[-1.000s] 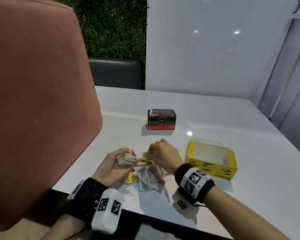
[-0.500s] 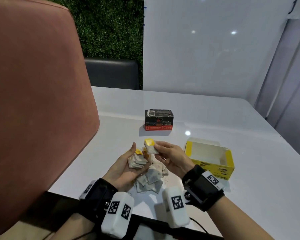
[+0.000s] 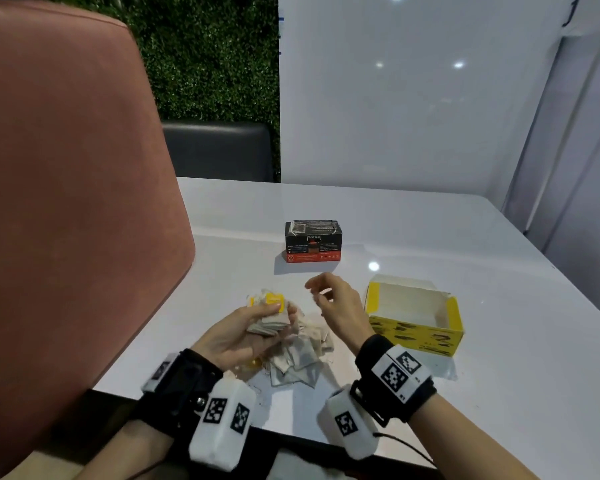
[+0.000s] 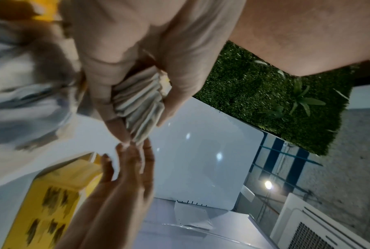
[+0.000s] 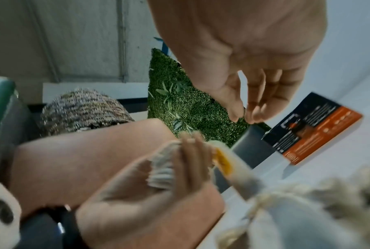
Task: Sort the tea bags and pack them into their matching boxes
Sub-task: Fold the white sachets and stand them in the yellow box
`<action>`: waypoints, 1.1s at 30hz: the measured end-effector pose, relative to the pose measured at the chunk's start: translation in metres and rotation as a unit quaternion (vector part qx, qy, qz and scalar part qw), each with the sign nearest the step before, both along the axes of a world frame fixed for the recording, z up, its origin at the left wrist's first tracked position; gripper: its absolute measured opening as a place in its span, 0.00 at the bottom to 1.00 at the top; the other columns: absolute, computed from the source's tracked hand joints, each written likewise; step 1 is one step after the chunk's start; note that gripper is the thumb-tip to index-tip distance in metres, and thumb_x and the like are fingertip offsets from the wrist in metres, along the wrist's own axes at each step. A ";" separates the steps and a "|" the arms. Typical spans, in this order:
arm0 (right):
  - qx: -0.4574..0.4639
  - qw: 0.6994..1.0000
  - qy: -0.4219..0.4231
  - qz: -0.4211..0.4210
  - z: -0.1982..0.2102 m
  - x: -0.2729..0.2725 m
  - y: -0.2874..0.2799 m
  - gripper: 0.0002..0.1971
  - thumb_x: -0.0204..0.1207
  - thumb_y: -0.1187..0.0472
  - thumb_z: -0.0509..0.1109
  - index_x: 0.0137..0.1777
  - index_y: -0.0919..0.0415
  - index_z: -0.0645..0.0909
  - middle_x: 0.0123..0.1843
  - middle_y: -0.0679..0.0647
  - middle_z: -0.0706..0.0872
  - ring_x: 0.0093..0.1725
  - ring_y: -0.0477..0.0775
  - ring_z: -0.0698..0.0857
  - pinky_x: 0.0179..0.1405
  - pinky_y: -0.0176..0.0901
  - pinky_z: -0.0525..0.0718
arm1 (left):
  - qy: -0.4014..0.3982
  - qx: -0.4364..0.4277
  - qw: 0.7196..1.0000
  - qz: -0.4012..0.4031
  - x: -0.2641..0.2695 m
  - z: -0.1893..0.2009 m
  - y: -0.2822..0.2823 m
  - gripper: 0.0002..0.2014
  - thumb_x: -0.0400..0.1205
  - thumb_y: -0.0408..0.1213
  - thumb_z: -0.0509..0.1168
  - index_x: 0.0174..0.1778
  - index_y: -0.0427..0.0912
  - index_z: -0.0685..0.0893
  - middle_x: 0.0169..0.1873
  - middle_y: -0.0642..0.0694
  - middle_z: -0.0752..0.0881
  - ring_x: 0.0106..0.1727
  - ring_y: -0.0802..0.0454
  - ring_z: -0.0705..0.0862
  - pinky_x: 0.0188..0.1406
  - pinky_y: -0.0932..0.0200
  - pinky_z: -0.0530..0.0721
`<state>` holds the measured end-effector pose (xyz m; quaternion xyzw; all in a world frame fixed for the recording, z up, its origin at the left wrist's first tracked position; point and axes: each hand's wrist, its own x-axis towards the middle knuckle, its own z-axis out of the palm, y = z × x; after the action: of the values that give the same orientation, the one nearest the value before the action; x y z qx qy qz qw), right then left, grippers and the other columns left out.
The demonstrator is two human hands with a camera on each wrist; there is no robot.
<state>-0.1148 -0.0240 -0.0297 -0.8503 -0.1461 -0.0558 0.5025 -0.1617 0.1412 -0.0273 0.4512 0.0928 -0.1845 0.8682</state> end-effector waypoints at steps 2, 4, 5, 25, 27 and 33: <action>-0.052 0.996 0.044 0.054 0.002 0.000 -0.005 0.18 0.74 0.70 0.65 0.64 0.61 0.75 0.61 0.58 0.80 0.54 0.52 0.78 0.50 0.37 0.75 | 0.001 0.016 1.000 -0.024 0.002 0.016 0.008 0.08 0.68 0.29 0.74 0.41 0.31 0.88 0.38 0.36 0.87 0.37 0.48 0.88 0.35 0.61 0.89; -0.084 0.981 0.109 0.137 0.001 -0.004 -0.002 0.27 0.72 0.64 0.72 0.70 0.59 0.68 0.66 0.57 0.77 0.61 0.54 0.77 0.57 0.41 0.76 | -0.011 0.014 0.999 -0.051 0.008 0.030 0.014 0.22 0.53 0.28 0.84 0.43 0.30 0.88 0.38 0.37 0.87 0.37 0.48 0.88 0.38 0.58 0.89; -0.079 0.977 0.122 0.157 -0.001 -0.007 0.003 0.29 0.71 0.61 0.74 0.70 0.59 0.68 0.66 0.56 0.78 0.63 0.55 0.78 0.60 0.44 0.78 | -0.014 0.010 0.998 -0.058 0.012 0.036 0.015 0.26 0.49 0.27 0.85 0.43 0.29 0.88 0.38 0.37 0.87 0.37 0.48 0.88 0.40 0.57 0.89; 0.280 0.917 0.267 0.099 0.024 -0.011 0.007 0.22 0.72 0.67 0.75 0.64 0.67 0.74 0.38 0.61 0.85 0.26 0.45 0.82 0.21 0.32 0.76 | -0.023 -0.048 0.998 0.029 0.003 0.006 -0.012 0.43 0.46 0.50 0.85 0.54 0.31 0.81 0.51 0.33 0.84 0.56 0.41 0.84 0.52 0.50 0.88; 0.242 0.935 0.243 0.090 0.021 -0.012 0.010 0.25 0.70 0.65 0.77 0.65 0.65 0.73 0.42 0.62 0.85 0.30 0.46 0.81 0.22 0.34 0.74 | -0.026 -0.075 0.996 0.030 0.004 0.004 -0.016 0.44 0.46 0.49 0.86 0.53 0.28 0.81 0.53 0.31 0.83 0.61 0.38 0.81 0.61 0.46 0.83; 0.180 0.958 0.205 0.085 0.018 -0.010 0.010 0.30 0.69 0.63 0.78 0.68 0.63 0.69 0.29 0.51 0.76 0.27 0.43 0.74 0.17 0.28 0.69 | -0.051 -0.079 0.995 0.027 0.008 0.003 -0.020 0.33 0.44 0.47 0.86 0.39 0.28 0.89 0.38 0.36 0.87 0.43 0.46 0.88 0.60 0.53 0.82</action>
<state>-0.1245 -0.0142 -0.0119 -0.7233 -0.0991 0.1371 0.6695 -0.1538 0.1217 -0.0240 0.3877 0.0453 -0.1443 0.9093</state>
